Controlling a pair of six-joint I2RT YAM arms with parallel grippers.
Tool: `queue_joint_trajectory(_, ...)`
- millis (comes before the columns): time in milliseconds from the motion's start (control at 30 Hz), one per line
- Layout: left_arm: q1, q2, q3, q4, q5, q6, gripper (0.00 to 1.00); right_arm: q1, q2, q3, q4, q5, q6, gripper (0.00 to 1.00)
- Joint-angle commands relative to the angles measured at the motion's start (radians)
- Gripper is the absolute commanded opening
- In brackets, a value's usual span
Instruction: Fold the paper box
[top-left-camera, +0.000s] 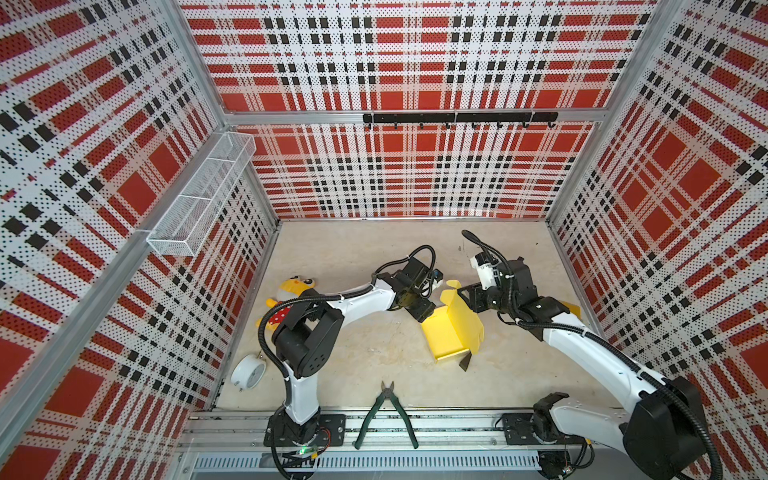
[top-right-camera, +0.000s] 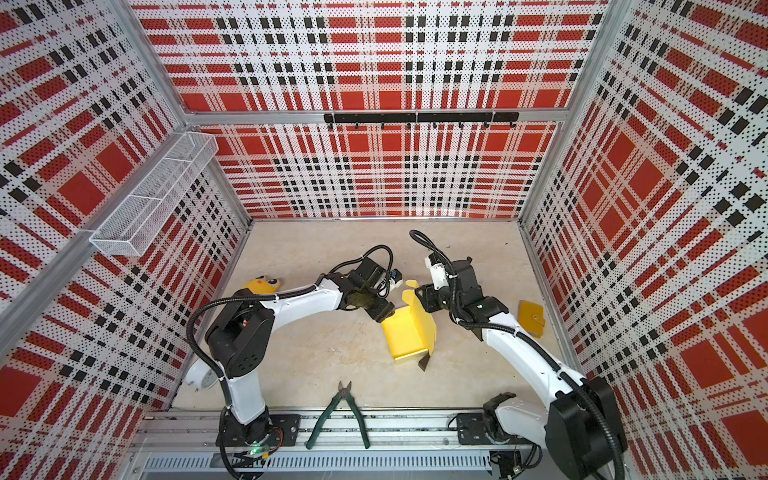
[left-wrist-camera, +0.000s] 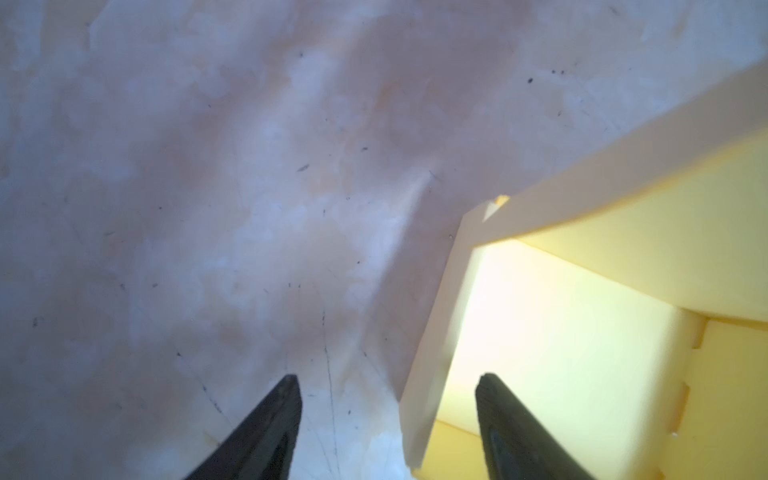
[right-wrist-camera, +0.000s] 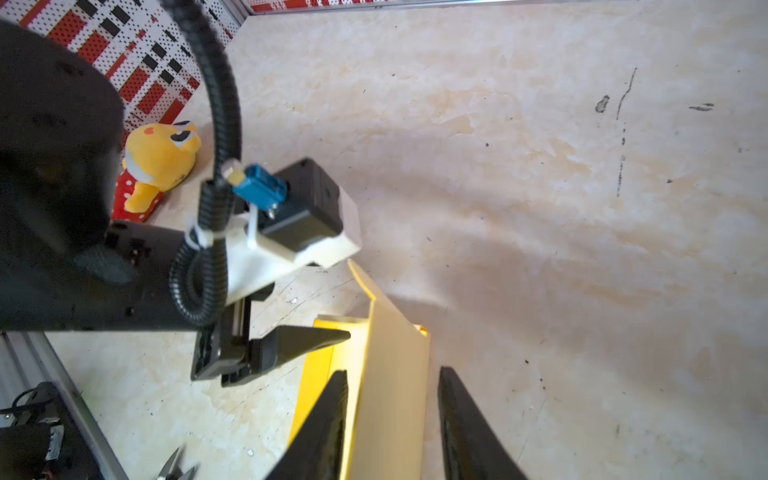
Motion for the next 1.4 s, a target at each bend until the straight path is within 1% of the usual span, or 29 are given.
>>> queue_joint_trajectory(0, 0.038, -0.083, -0.03, 0.011, 0.097, -0.035, 0.71, 0.018, -0.008, -0.013, 0.039, 0.018, -0.013, 0.36)
queue_joint_trajectory(100, 0.072, -0.148, -0.062, 0.033, 0.121, -0.027, 0.72, 0.037, 0.004, 0.006, 0.024, 0.028, -0.037, 0.27)
queue_joint_trajectory(233, 0.151, -0.237, -0.107, 0.071, 0.184, -0.022, 0.72, 0.058, 0.04, 0.045, 0.022, 0.019, -0.094, 0.11)
queue_joint_trajectory(333, 0.23, -0.286, -0.126, 0.09, 0.282, -0.028, 0.73, 0.063, 0.085, 0.103, 0.005, -0.015, -0.171, 0.07)
queue_joint_trajectory(400, 0.282, -0.314, -0.143, 0.109, 0.377, -0.027, 0.72, 0.067, 0.119, 0.145, 0.0, -0.022, -0.231, 0.06)
queue_joint_trajectory(467, 0.323, -0.342, -0.167, 0.124, 0.478, 0.007, 0.71, 0.073, 0.162, 0.194, -0.001, -0.041, -0.292, 0.07)
queue_joint_trajectory(533, 0.349, -0.366, -0.187, 0.118, 0.535, 0.063, 0.71, 0.075, 0.211, 0.24, 0.004, -0.099, -0.365, 0.08)
queue_joint_trajectory(633, 0.388, -0.39, -0.208, 0.121, 0.579, 0.095, 0.71, 0.08, 0.302, 0.325, -0.001, -0.154, -0.459, 0.08)
queue_joint_trajectory(700, 0.416, -0.399, -0.218, 0.133, 0.585, 0.09, 0.71, 0.084, 0.373, 0.398, -0.027, -0.164, -0.492, 0.08)
queue_joint_trajectory(800, 0.445, -0.412, -0.236, 0.153, 0.566, 0.09, 0.71, 0.107, 0.473, 0.511, -0.084, -0.14, -0.526, 0.17)
queue_joint_trajectory(833, 0.452, -0.415, -0.244, 0.158, 0.562, 0.099, 0.71, 0.118, 0.495, 0.542, -0.092, -0.129, -0.526, 0.24)
queue_joint_trajectory(900, 0.465, -0.422, -0.257, 0.164, 0.544, 0.105, 0.72, 0.136, 0.513, 0.58, -0.098, -0.106, -0.513, 0.36)
queue_joint_trajectory(967, 0.485, -0.43, -0.271, 0.182, 0.538, 0.091, 0.72, 0.147, 0.506, 0.595, -0.097, -0.063, -0.475, 0.41)
queue_joint_trajectory(1067, 0.513, -0.435, -0.289, 0.209, 0.534, 0.063, 0.72, 0.157, 0.445, 0.566, -0.103, 0.02, -0.378, 0.45)
queue_joint_trajectory(1133, 0.53, -0.434, -0.296, 0.22, 0.527, 0.058, 0.73, 0.165, 0.37, 0.492, -0.08, 0.101, -0.289, 0.49)
queue_joint_trajectory(1267, 0.568, -0.433, -0.303, 0.237, 0.513, 0.019, 0.74, 0.179, 0.197, 0.332, -0.067, 0.241, -0.133, 0.53)
queue_joint_trajectory(1367, 0.588, -0.434, -0.308, 0.244, 0.498, 0.001, 0.75, 0.185, 0.082, 0.251, -0.104, 0.308, -0.001, 0.54)
